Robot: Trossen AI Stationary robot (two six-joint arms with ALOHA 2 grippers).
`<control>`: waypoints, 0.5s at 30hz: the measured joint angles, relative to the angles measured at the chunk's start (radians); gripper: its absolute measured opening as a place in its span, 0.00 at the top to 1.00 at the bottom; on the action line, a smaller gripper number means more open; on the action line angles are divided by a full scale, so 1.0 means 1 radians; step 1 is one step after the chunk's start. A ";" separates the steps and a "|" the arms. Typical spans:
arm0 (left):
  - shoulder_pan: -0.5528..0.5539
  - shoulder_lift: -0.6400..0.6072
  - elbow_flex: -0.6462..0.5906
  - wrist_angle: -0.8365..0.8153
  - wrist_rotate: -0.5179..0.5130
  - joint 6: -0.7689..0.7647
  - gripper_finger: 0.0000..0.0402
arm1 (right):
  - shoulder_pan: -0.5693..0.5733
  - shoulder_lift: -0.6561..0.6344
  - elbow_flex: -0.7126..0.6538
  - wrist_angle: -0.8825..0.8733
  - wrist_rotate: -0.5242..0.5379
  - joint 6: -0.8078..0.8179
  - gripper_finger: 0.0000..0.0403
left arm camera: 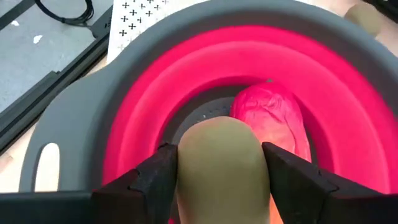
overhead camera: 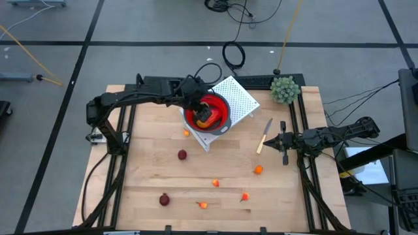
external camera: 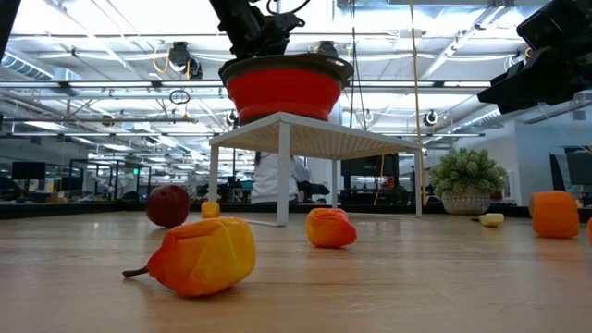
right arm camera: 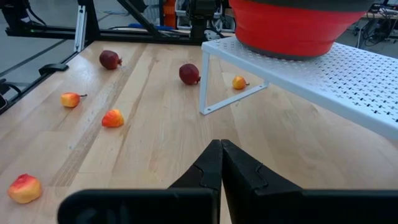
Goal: Pick & Place Fruit
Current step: Put the kiwi into the red strainer bowl on the shelf, then put the pomegranate into the red strainer bowl on the shelf
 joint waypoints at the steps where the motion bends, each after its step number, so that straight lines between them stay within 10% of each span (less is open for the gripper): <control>1: 0.000 0.000 0.000 0.000 -0.001 0.000 0.42 | 0.000 0.000 0.000 0.000 0.000 0.000 1.00; 15: 0.013 -0.053 0.077 -0.011 -0.009 0.102 0.30 | 0.000 0.000 0.000 0.003 0.000 0.001 1.00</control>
